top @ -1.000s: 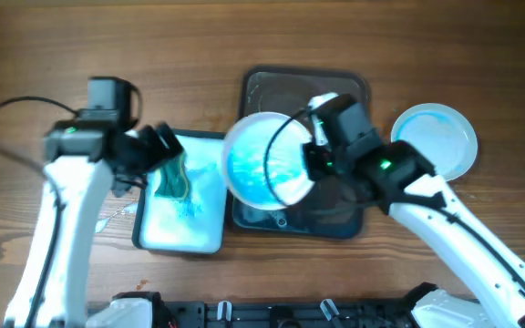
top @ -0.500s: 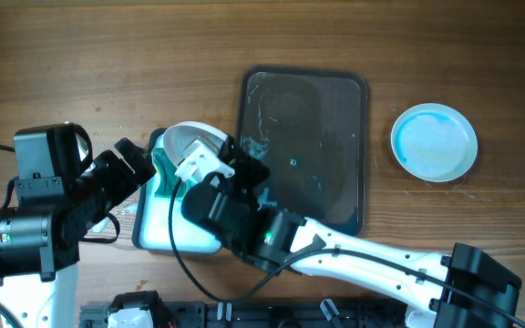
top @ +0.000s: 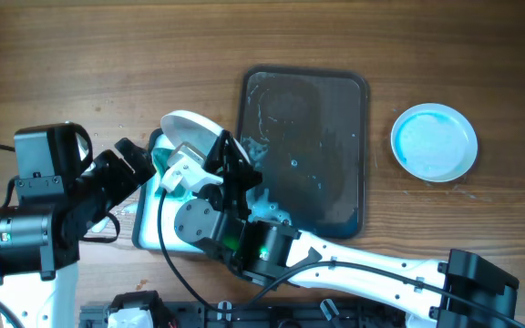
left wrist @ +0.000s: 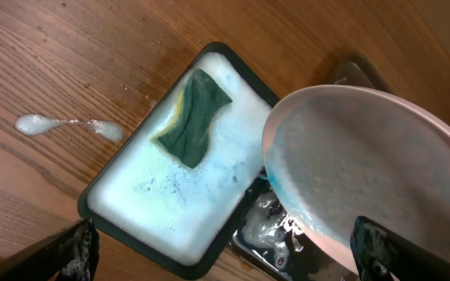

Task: Clean dirty plates on tray and stack at the side

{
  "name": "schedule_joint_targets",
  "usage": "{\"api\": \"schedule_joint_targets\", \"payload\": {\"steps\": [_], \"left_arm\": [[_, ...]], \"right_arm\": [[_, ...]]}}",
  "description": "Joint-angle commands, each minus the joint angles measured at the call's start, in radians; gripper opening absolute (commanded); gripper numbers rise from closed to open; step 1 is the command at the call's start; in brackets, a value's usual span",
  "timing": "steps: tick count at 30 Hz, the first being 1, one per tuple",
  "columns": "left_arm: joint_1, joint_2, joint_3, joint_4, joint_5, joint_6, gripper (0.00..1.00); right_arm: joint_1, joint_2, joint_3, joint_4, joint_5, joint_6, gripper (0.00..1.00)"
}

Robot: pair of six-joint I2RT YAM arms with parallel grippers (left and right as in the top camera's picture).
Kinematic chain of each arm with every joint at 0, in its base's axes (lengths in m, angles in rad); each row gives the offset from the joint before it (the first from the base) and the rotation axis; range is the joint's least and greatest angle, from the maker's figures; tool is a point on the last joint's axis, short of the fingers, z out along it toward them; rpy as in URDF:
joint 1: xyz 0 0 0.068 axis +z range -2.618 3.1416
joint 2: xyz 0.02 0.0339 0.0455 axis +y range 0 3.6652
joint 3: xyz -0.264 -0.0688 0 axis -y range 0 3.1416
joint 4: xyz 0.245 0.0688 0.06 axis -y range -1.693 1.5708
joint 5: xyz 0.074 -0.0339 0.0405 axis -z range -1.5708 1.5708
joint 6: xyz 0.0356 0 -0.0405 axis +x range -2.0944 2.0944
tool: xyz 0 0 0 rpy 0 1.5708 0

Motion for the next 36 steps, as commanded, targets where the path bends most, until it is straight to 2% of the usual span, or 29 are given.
{"api": "schedule_joint_targets", "payload": {"steps": [1, 36], "left_arm": [[0.006, 0.004, 0.012, 0.000, 0.008, 0.016, 1.00], [0.006, 0.004, 0.012, 0.000, 0.008, 0.016, 1.00]], "right_arm": [[0.006, 0.000, 0.010, 0.011, 0.029, -0.011, 0.04], [0.006, 0.000, 0.010, 0.026, 0.029, -0.029, 0.04]]}}
